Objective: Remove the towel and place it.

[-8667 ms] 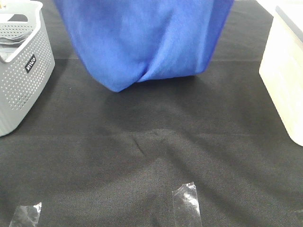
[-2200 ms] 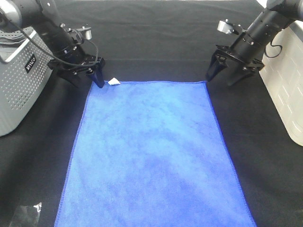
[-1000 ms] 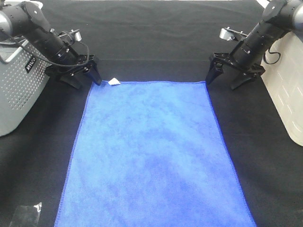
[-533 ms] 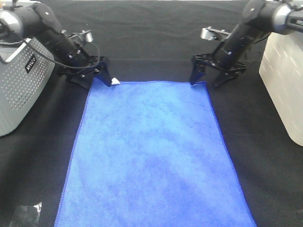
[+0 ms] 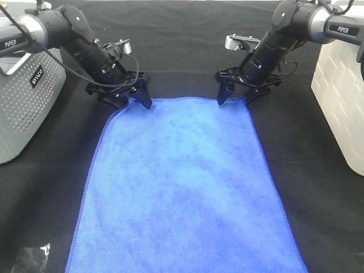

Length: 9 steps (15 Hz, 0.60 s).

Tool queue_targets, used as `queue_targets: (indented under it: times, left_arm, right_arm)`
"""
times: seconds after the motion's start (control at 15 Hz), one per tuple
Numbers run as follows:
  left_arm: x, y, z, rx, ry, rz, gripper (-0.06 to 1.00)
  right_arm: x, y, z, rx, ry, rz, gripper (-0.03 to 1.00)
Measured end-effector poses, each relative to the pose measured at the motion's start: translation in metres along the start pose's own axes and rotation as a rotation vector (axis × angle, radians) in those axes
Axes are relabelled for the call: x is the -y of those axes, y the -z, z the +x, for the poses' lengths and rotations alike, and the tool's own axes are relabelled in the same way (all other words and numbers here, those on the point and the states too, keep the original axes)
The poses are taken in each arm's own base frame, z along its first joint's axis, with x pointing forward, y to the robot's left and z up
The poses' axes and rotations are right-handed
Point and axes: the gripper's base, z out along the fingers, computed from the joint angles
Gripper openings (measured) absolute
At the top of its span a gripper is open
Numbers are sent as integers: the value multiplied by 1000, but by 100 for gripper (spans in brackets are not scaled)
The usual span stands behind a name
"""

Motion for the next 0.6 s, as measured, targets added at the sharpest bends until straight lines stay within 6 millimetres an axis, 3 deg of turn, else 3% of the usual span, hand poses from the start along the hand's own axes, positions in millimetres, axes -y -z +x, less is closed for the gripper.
queue_targets:
  times: [0.2, 0.4, 0.47, 0.6]
  left_arm:
    - [-2, -2, 1, -5, -2, -8, 51]
    - [-6, -5, 2, -5, -18, -41, 9]
    - [-6, -5, 1, -2, -18, -43, 2]
    - [-6, -5, 1, -2, -18, -43, 1]
  right_arm:
    - [3, -1, 0, 0, 16, 26, 42]
    - [4, -4, 1, -2, 19, 33, 7]
    - [4, -4, 1, -2, 20, 34, 0]
    - [4, -4, 1, -3, 21, 34, 0]
